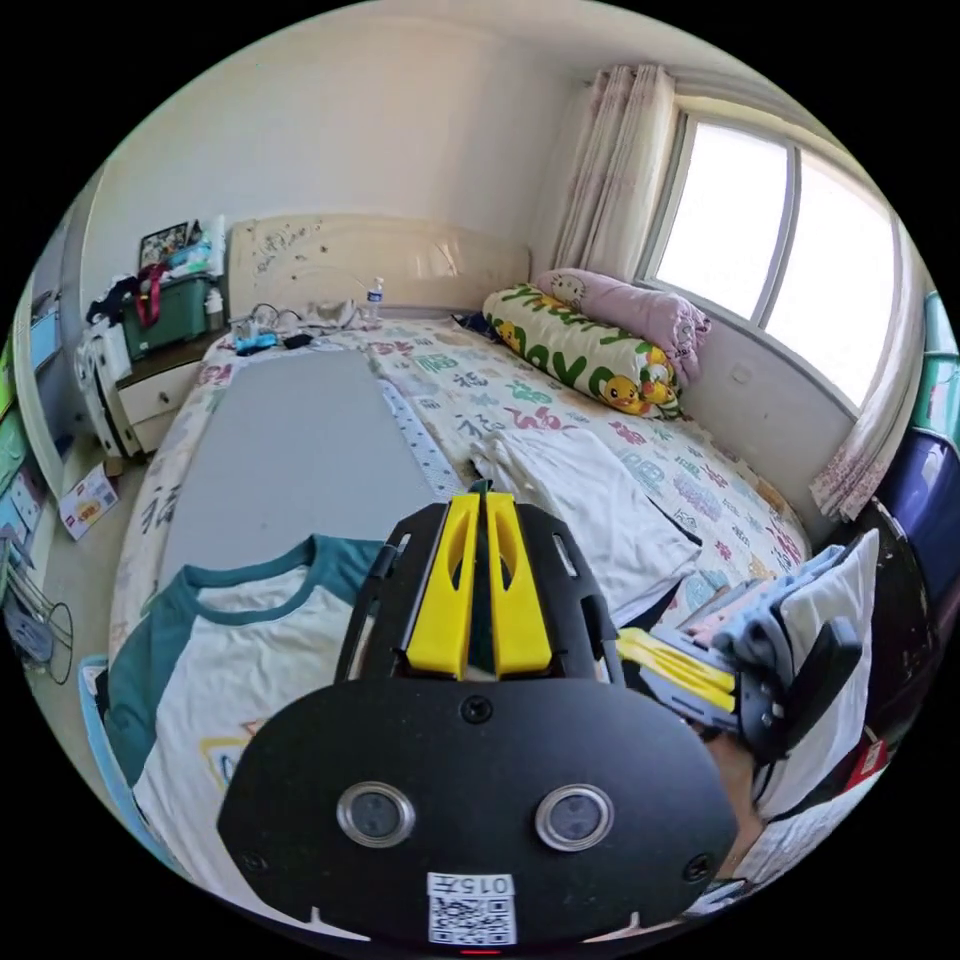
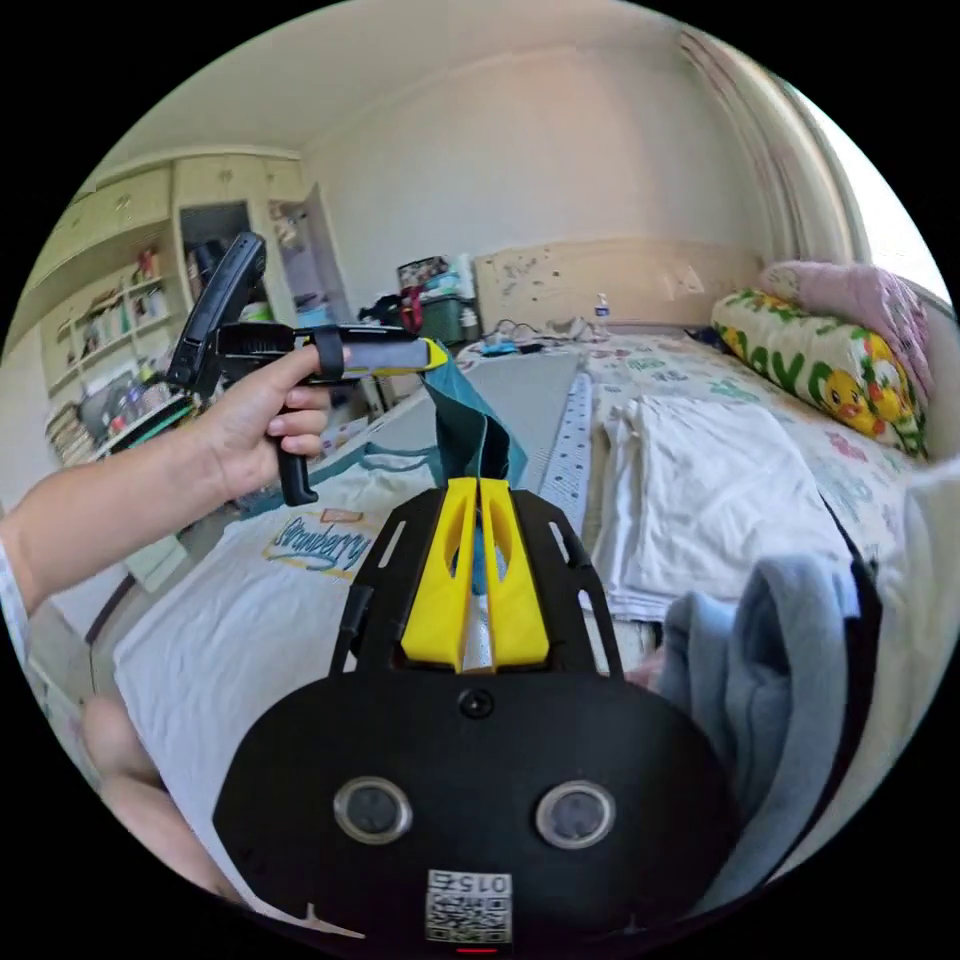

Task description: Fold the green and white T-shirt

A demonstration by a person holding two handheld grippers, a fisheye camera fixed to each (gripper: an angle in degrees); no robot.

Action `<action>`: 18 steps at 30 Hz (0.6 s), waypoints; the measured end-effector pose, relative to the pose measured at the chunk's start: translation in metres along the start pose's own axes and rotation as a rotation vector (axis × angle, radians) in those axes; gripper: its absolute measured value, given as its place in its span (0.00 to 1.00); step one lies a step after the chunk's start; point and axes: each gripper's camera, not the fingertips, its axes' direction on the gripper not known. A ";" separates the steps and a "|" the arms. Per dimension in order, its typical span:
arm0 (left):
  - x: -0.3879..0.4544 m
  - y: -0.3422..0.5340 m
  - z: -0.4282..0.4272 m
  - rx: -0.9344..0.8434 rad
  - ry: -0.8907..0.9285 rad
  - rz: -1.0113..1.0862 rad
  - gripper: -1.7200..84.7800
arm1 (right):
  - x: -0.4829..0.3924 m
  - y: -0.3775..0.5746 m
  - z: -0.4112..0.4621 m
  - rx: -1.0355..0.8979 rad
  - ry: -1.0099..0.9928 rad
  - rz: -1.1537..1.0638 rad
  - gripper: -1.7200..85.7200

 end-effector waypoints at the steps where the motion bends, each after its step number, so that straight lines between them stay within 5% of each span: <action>1: -0.008 0.009 -0.008 -0.006 -0.014 -0.011 0.01 | -0.004 -0.004 0.003 -0.026 -0.035 -0.037 0.01; 5: -0.059 0.075 -0.035 -0.137 -0.080 -0.077 0.02 | -0.030 -0.025 0.029 -0.249 -0.233 -0.275 0.01; 11: -0.095 0.122 -0.027 -0.360 -0.017 -0.163 0.02 | -0.010 -0.053 0.013 -0.277 -0.104 -0.268 0.08; 18: -0.076 0.082 -0.053 -0.145 -0.117 -0.094 0.02 | 0.055 -0.076 0.029 -0.310 0.081 -0.111 0.07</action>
